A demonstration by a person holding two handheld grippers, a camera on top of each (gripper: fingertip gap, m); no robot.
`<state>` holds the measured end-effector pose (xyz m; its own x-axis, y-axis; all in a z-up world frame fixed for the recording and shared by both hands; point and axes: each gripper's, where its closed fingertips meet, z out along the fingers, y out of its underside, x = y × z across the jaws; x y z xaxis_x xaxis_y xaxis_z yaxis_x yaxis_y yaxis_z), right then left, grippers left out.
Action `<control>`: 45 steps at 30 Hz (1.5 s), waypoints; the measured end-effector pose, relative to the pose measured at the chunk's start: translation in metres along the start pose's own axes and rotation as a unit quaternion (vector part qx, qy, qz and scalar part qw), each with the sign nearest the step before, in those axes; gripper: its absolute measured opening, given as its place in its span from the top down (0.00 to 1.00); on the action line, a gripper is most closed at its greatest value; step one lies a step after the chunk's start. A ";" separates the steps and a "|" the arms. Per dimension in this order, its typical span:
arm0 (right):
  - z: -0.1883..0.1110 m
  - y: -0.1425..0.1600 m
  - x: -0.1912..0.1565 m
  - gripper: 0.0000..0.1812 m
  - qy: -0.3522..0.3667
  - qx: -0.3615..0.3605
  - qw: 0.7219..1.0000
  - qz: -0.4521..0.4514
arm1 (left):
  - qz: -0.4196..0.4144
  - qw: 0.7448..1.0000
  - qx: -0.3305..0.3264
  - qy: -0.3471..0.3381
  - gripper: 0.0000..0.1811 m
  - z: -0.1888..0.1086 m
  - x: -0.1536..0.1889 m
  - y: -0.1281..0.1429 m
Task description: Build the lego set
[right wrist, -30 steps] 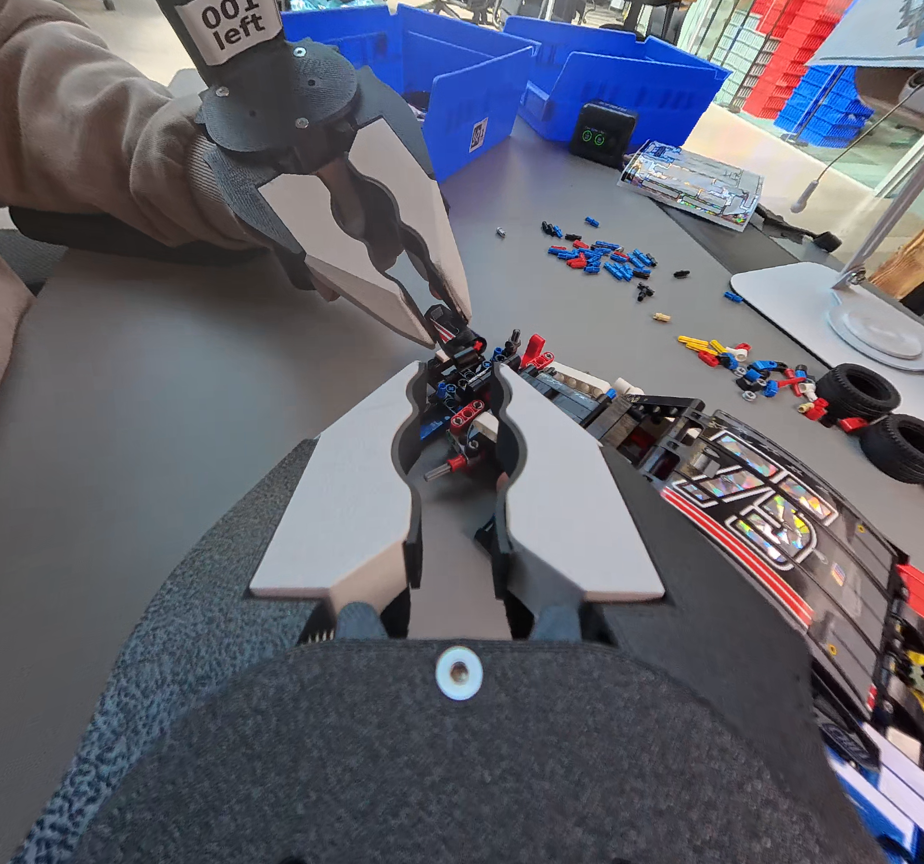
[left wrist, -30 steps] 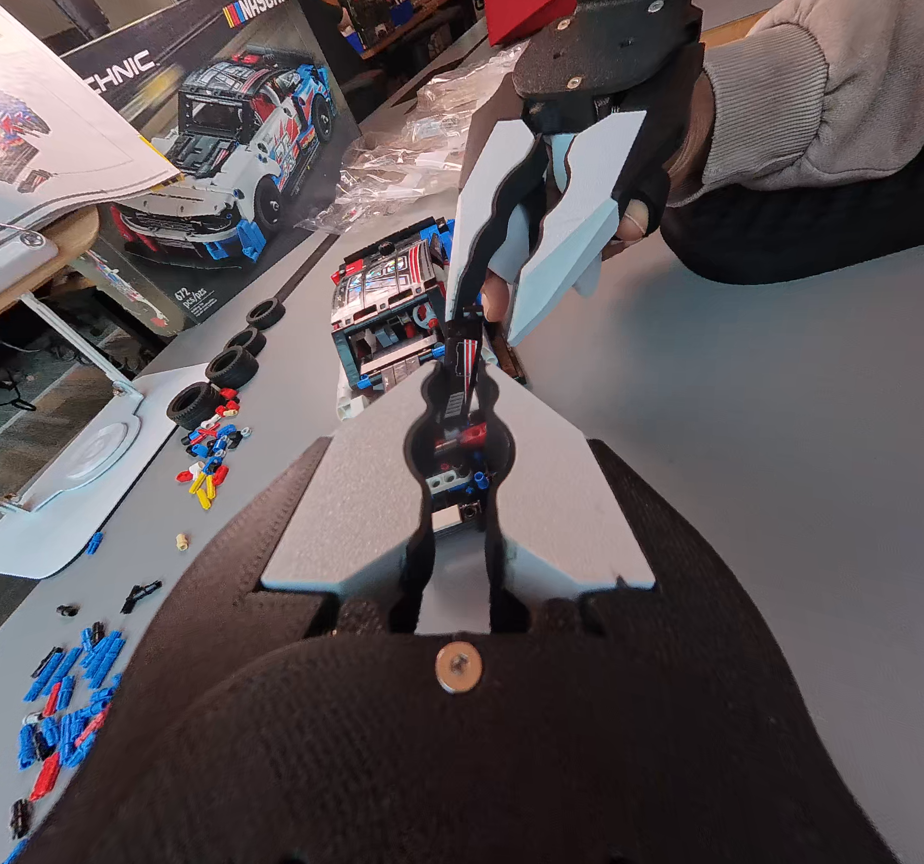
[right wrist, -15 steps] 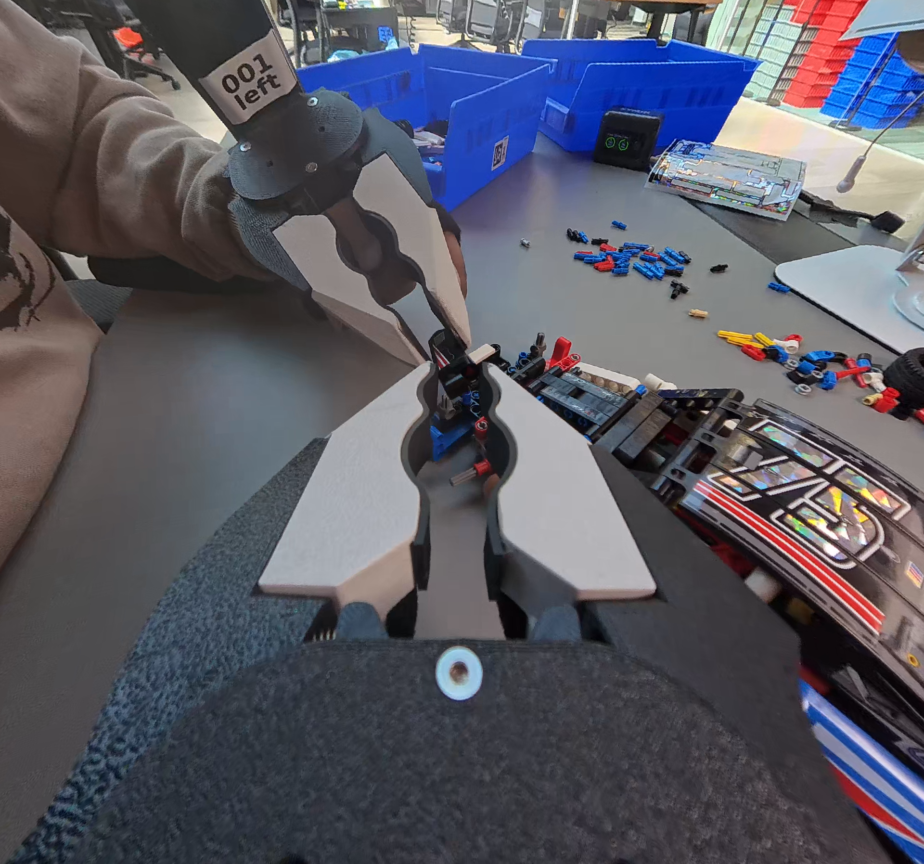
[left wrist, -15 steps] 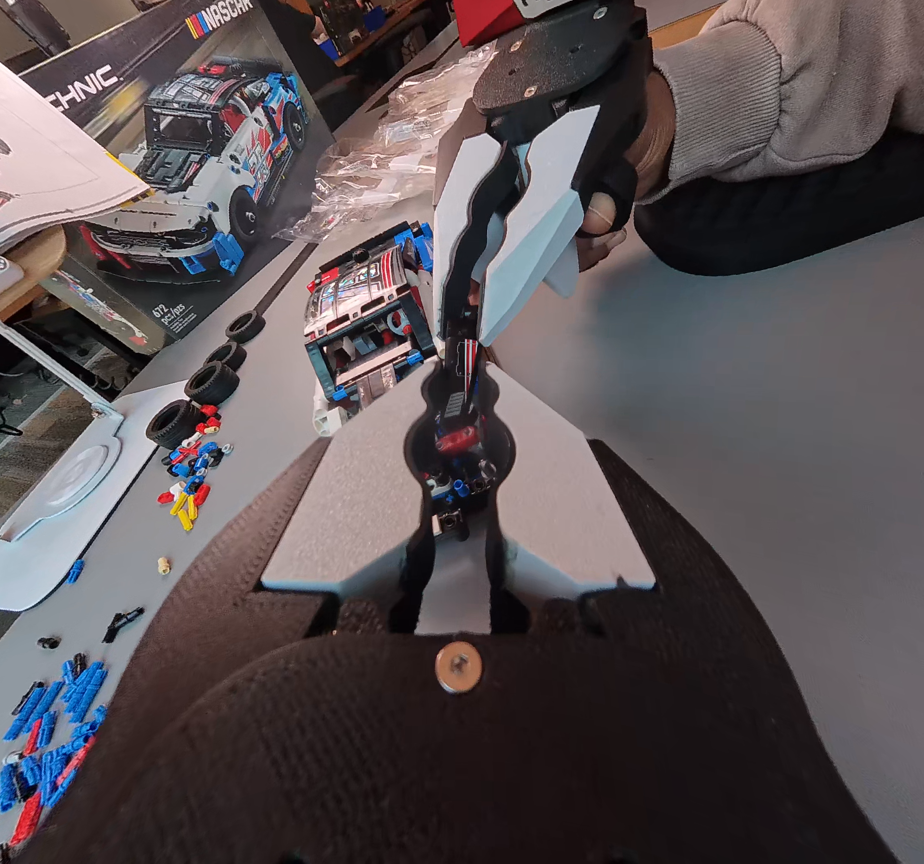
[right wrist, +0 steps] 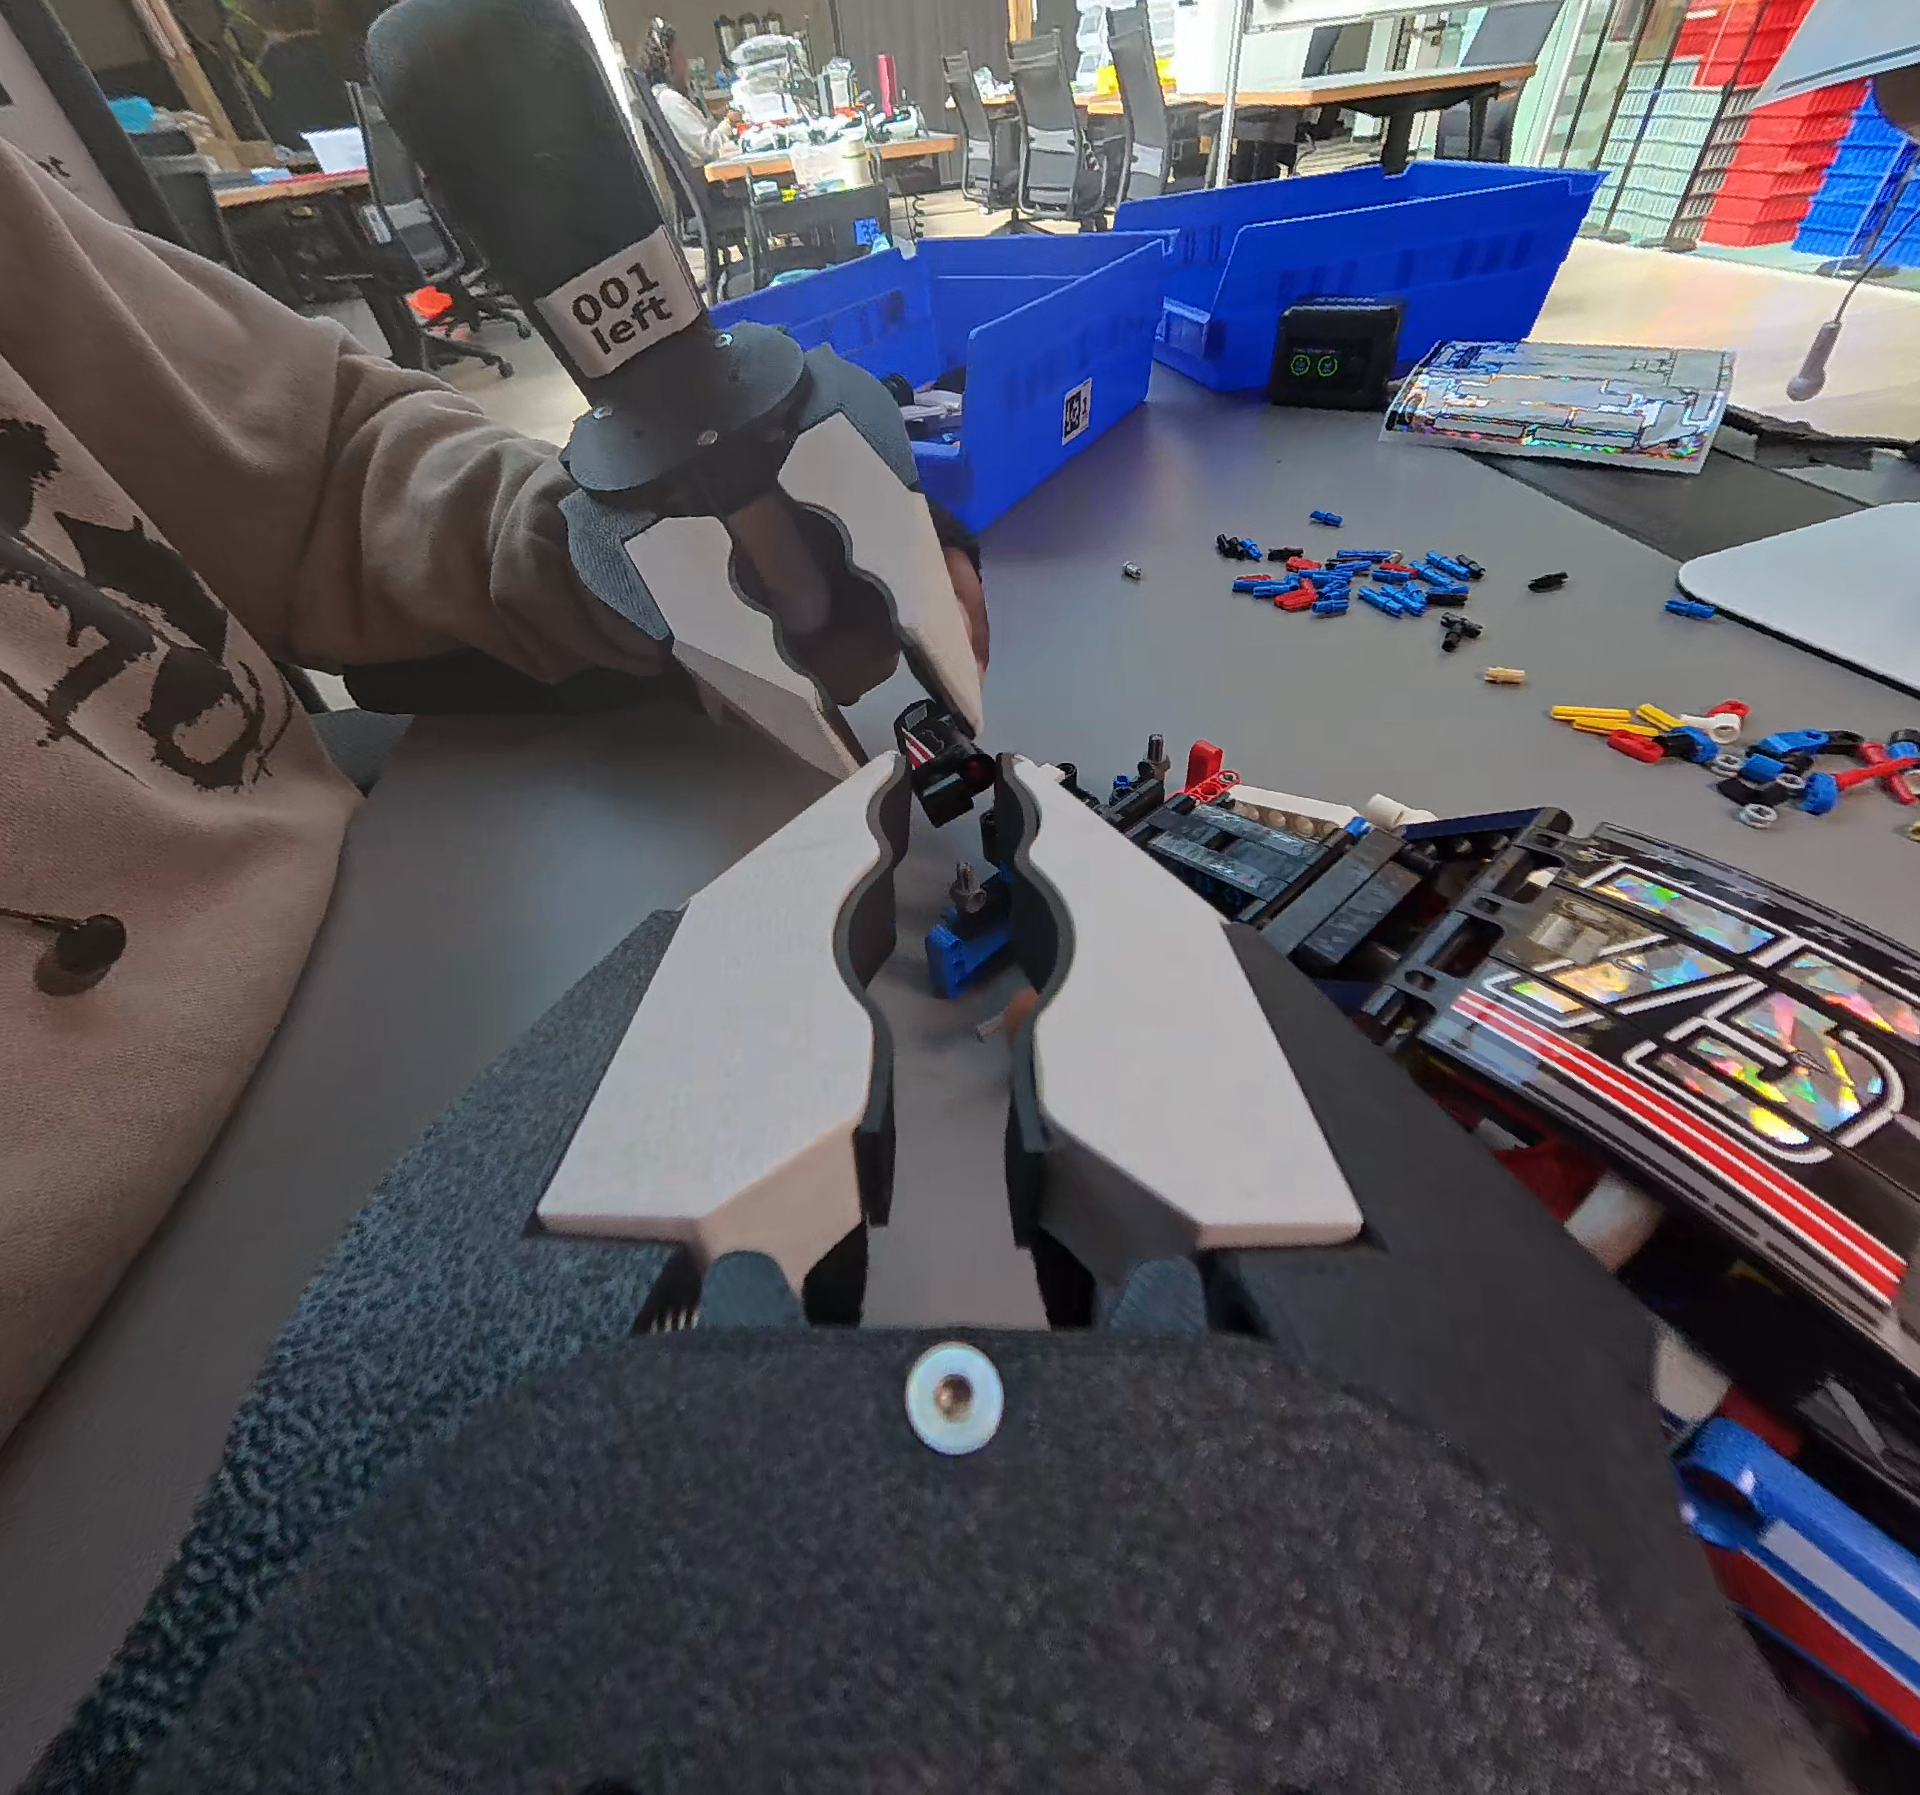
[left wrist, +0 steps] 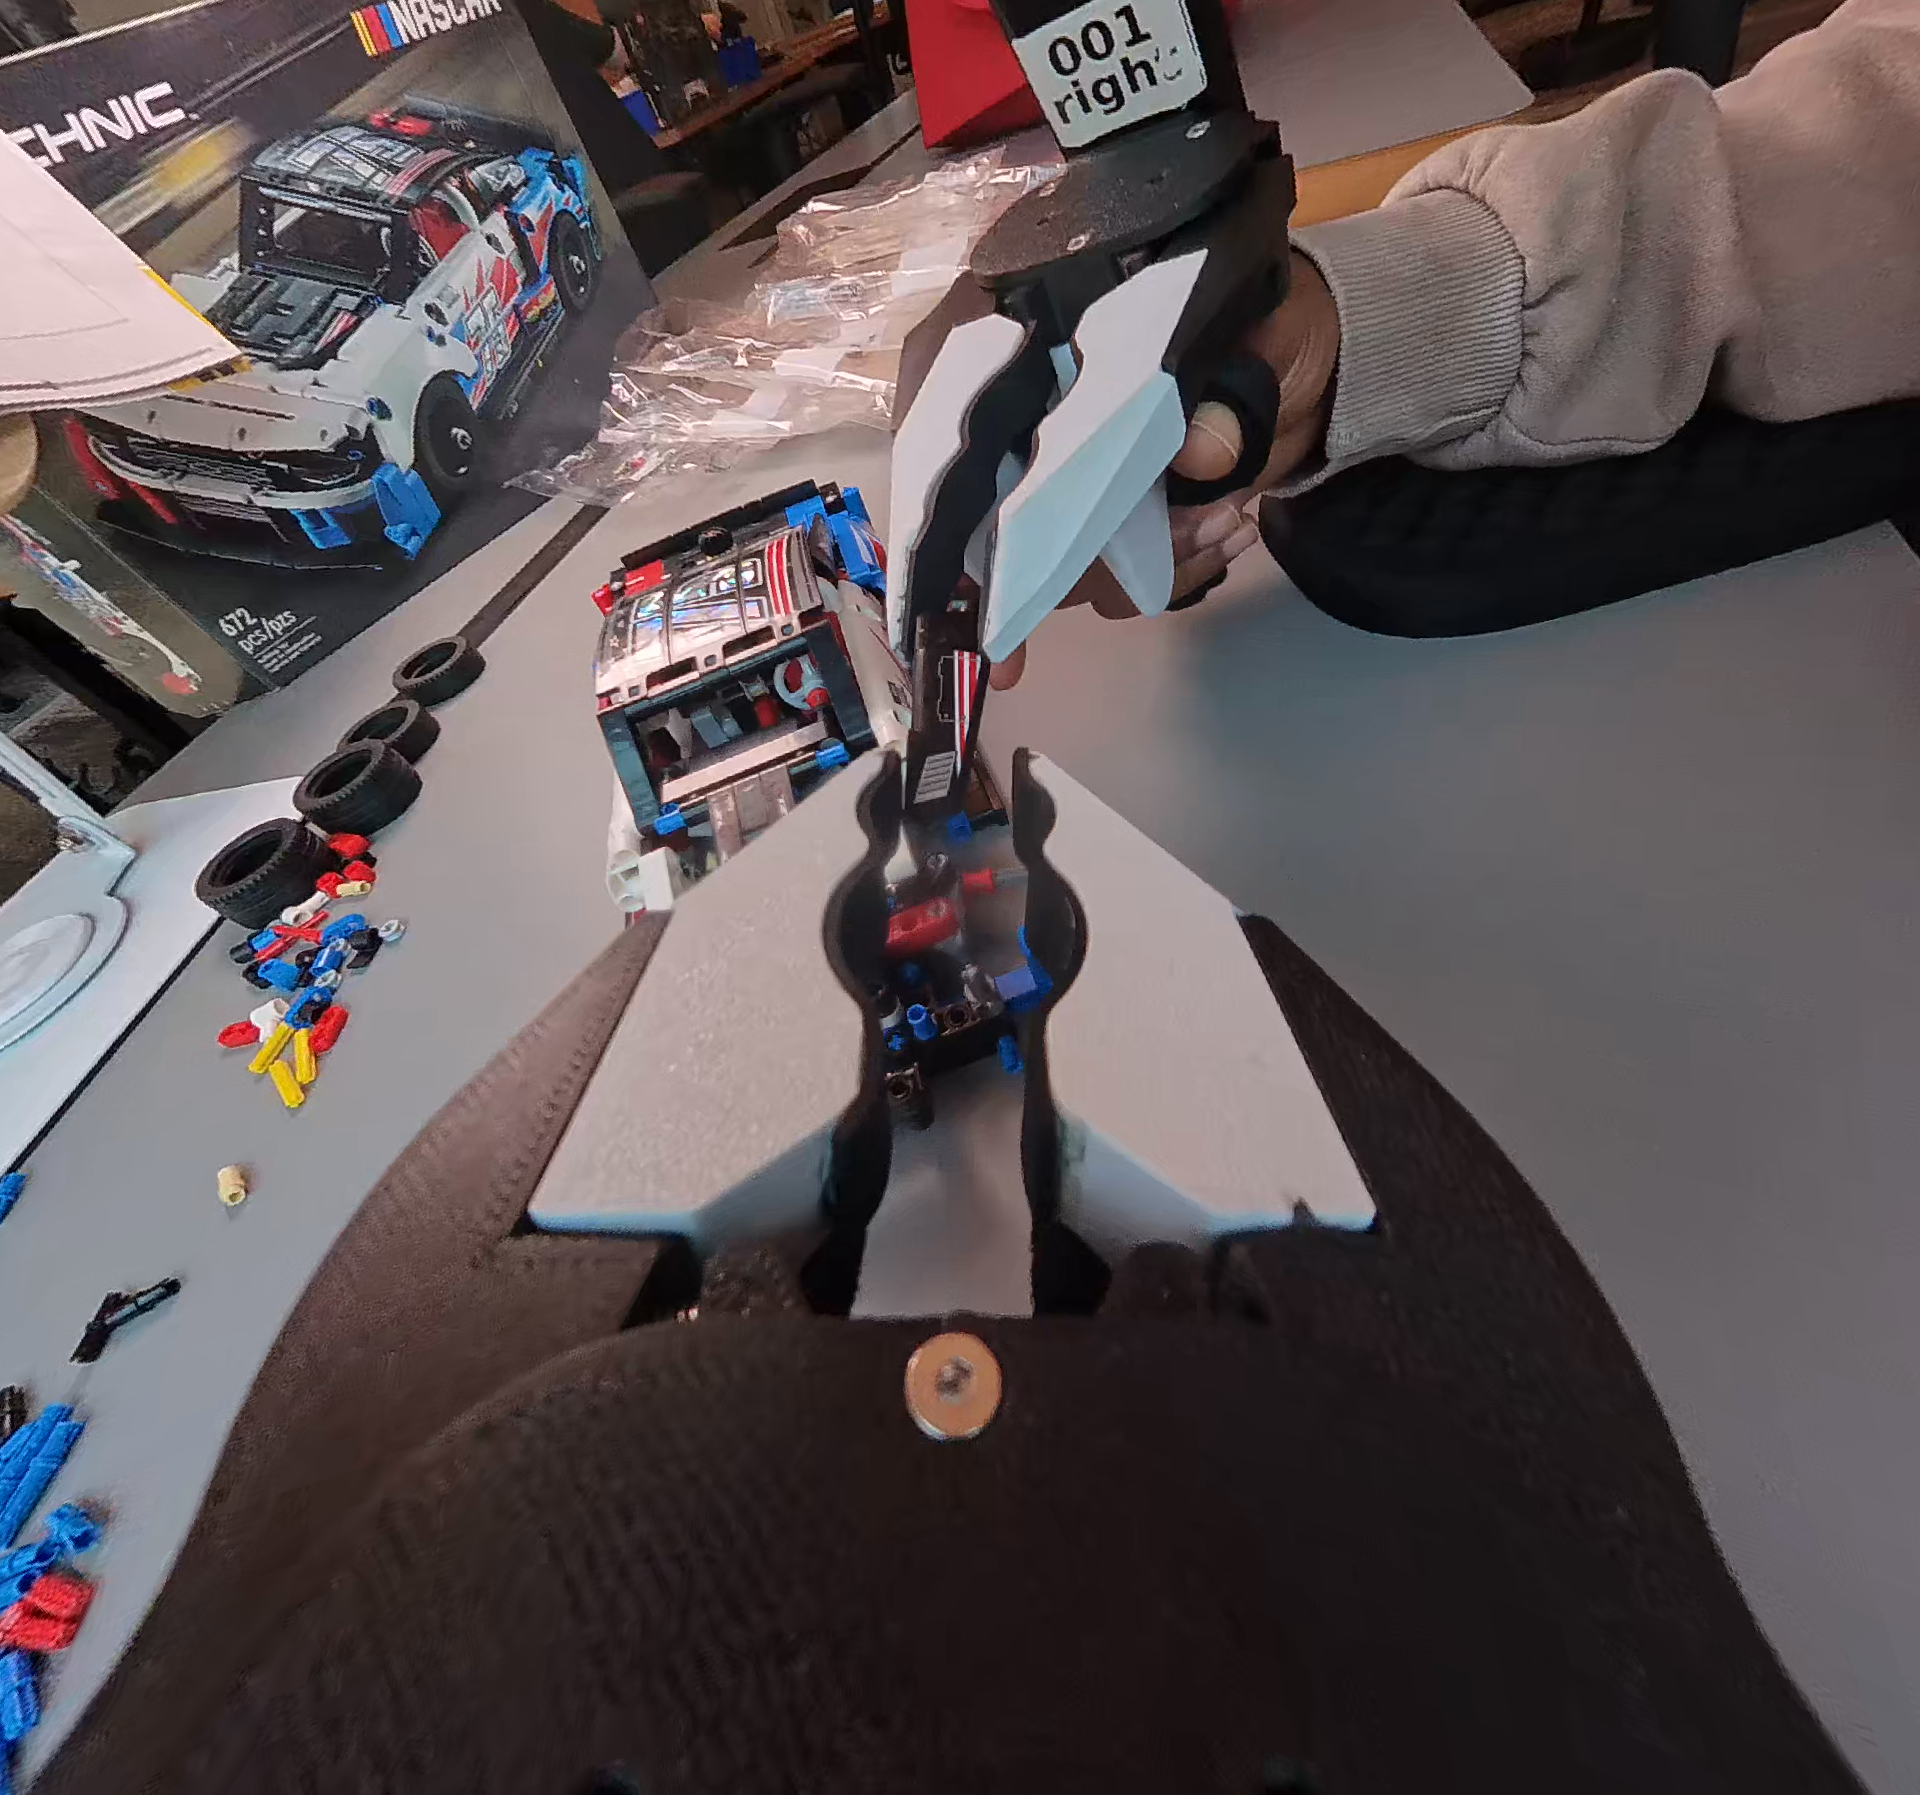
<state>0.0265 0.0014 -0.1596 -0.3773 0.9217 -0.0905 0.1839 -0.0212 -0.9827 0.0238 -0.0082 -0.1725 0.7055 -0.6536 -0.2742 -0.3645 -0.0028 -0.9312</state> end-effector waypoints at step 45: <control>0.000 0.032 0.024 0.96 0.079 -0.104 0.989 -0.068 | -0.041 0.996 -0.074 -0.035 0.94 0.011 -0.014 0.031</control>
<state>0.0230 0.0223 -0.1929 -0.2678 0.9600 0.0823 0.3305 0.1717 -0.9281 0.0094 0.0088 -0.1997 0.7747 -0.5929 -0.2198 -0.3863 -0.1686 -0.9068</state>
